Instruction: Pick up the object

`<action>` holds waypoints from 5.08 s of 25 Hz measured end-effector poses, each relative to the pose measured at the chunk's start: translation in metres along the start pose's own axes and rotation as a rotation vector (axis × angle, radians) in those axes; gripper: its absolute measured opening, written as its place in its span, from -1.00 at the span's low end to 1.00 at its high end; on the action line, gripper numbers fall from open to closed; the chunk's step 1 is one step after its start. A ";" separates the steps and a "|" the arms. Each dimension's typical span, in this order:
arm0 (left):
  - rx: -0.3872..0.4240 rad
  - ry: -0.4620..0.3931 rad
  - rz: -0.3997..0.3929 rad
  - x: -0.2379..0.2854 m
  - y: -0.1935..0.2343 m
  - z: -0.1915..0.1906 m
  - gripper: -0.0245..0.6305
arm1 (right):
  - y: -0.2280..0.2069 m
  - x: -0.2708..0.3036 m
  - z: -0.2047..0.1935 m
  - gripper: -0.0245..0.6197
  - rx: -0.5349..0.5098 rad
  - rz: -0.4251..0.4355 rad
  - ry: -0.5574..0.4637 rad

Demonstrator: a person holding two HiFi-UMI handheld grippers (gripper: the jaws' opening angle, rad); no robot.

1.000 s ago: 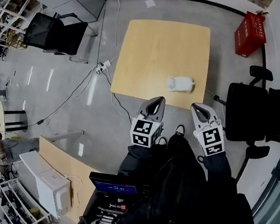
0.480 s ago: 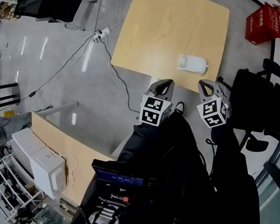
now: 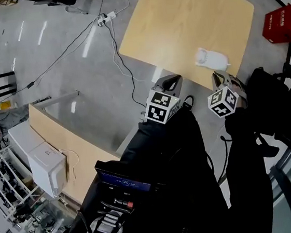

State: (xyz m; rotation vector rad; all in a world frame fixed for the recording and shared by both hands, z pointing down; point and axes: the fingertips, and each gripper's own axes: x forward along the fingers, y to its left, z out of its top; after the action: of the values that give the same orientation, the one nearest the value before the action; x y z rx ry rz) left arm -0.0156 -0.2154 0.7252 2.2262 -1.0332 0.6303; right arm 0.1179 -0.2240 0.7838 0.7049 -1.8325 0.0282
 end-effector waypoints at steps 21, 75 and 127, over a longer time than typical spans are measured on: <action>-0.073 0.035 0.030 -0.021 0.025 -0.039 -0.93 | -0.004 0.092 -0.030 -0.41 -0.606 -0.242 0.296; 0.322 -0.676 -0.188 -0.200 -0.136 0.289 -0.93 | -0.126 -0.422 0.113 -0.54 0.902 -0.497 -1.085; 0.343 -0.720 -0.152 -0.198 -0.132 0.324 -0.93 | -0.156 -0.429 0.139 -0.54 0.805 -0.462 -1.140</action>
State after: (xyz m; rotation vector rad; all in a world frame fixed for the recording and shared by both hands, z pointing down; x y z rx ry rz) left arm 0.0271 -0.2690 0.3290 2.8975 -1.1208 -0.1017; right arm 0.1614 -0.2079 0.3088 1.9964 -2.6750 0.0728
